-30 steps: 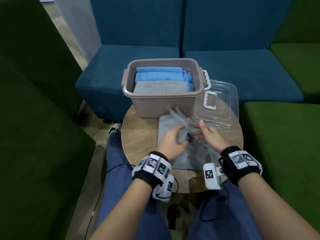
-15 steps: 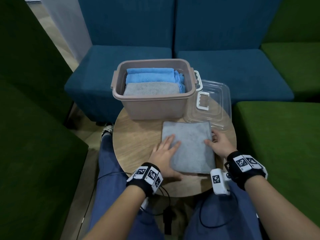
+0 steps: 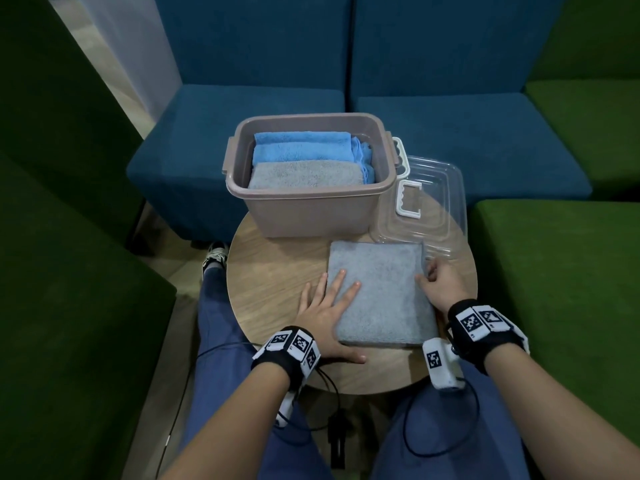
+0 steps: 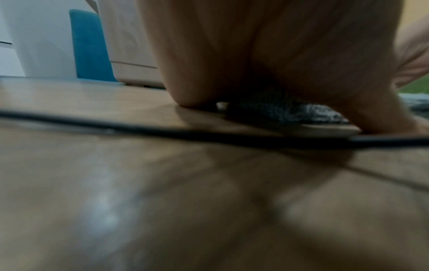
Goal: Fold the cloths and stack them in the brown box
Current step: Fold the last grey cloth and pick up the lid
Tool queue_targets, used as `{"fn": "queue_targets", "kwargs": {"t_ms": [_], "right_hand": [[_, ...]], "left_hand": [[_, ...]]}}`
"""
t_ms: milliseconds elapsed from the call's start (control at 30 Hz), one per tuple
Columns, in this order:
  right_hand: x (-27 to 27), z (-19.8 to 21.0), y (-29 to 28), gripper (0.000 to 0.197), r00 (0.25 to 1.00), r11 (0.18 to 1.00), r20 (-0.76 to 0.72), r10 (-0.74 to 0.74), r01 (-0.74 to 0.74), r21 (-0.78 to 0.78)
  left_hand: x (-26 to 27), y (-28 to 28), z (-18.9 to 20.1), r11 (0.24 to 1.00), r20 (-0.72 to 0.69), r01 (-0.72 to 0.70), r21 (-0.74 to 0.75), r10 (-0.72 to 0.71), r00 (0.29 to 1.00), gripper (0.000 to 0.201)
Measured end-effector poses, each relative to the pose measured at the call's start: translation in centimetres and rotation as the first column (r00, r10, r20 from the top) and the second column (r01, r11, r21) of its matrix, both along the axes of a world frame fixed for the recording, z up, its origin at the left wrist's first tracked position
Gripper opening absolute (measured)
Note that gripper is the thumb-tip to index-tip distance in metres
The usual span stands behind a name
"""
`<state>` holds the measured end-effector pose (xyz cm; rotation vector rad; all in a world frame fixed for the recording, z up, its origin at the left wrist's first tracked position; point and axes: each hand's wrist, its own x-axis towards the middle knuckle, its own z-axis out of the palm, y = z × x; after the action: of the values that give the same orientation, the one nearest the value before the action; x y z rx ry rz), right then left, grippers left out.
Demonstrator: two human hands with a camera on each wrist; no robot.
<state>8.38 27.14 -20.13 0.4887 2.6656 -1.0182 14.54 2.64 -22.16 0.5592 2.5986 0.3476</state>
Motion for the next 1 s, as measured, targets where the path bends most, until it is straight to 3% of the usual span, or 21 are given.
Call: {"fn": "queue_targets", "kwargs": {"t_ms": [67, 167, 267, 367, 500, 567, 633, 733, 800, 933, 1000], "right_hand": [[0.4, 0.3, -0.5, 0.040, 0.994, 0.983, -0.027, 0.107, -0.102, 0.155], [1.7, 1.2, -1.9, 0.077, 0.908, 0.833, -0.085, 0.409, -0.334, 0.440], [2.8, 0.3, -2.5, 0.074, 0.789, 0.682, 0.113, 0.604, -0.584, 0.439], [2.8, -0.9, -1.5, 0.067, 0.756, 0.689, 0.256, 0.602, -0.654, 0.311], [2.1, -0.5, -0.8, 0.070, 0.782, 0.707, 0.290, 0.551, -0.622, 0.335], [2.5, 0.1, -1.8, 0.074, 0.789, 0.677, 0.300, 0.536, -0.614, 0.406], [3.8, 0.6, -3.4, 0.081, 0.735, 0.617, 0.293, 0.612, -0.675, 0.405], [5.8, 0.6, -4.4, 0.100, 0.602, 0.540, 0.337, 0.723, -0.798, 0.266], [6.1, 0.8, -3.4, 0.112, 0.571, 0.515, 0.367, 0.735, -0.821, 0.246], [6.1, 1.9, -1.4, 0.109, 0.575, 0.526, 0.354, 0.737, -0.818, 0.233], [6.3, 2.3, -1.7, 0.106, 0.603, 0.552, 0.319, 0.731, -0.798, 0.243]], "left_hand": [[0.0, 0.0, 0.0, 1.000, -0.003, 0.004, -0.004, -0.004, 1.000, 0.130], [0.0, 0.1, -0.1, 1.000, -0.008, 0.002, -0.003, -0.002, 1.000, 0.129], [0.0, 0.1, -0.3, 1.000, -0.017, -0.004, 0.004, 0.004, 1.000, 0.129], [0.1, 0.1, -0.4, 1.000, -0.018, -0.007, 0.004, 0.007, 1.000, 0.130], [0.0, 0.2, -0.5, 1.000, -0.030, -0.018, 0.001, 0.018, 0.999, 0.130], [0.0, 0.2, -0.7, 1.000, -0.031, -0.027, -0.009, 0.026, 0.999, 0.129], [-0.1, 0.3, -0.8, 0.999, -0.018, -0.034, -0.017, 0.034, 0.999, 0.127], [-0.1, 0.4, -0.7, 0.999, -0.029, -0.033, -0.030, 0.032, 0.999, 0.121], [0.0, 0.4, -0.3, 0.999, -0.036, -0.022, -0.042, 0.020, 0.999, 0.115], [0.7, 0.0, 1.3, 0.981, -0.229, 0.056, -0.185, -0.099, 0.968, 0.095], [1.0, 0.0, 2.1, 0.983, -0.357, 0.101, -0.153, -0.150, 0.922, 0.075]]}}
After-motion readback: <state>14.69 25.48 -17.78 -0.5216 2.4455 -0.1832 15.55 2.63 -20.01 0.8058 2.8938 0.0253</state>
